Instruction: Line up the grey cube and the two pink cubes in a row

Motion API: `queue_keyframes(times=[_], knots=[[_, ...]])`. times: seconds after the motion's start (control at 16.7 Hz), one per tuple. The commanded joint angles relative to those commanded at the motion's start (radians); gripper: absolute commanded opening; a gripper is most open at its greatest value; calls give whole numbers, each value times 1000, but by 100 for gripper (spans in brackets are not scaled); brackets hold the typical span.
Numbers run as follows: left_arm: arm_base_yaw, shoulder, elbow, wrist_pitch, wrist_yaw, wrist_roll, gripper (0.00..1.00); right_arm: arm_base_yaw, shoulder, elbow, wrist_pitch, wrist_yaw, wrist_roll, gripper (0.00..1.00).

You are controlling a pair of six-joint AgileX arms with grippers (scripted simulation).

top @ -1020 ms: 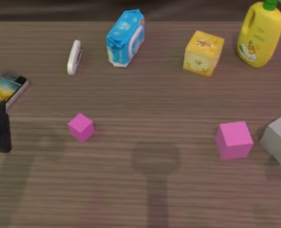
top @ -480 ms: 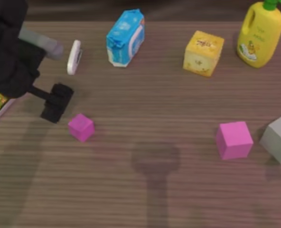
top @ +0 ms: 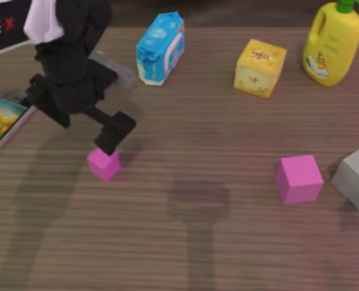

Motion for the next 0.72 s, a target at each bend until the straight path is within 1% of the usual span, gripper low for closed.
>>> queue_keyframes(times=[0.18,0.48,0.6,0.72], knots=[[-9,53,49,-24,-1,8,100,0,0,0,0,0,0,100],[-4,52,44,-18,-1,8,100,0,0,0,0,0,0,100],[-7,68,19,18,-1,10,100,0,0,0,0,0,0,100],[-7,98,-23,93,0,11,100,0,0,0,0,0,0,100]])
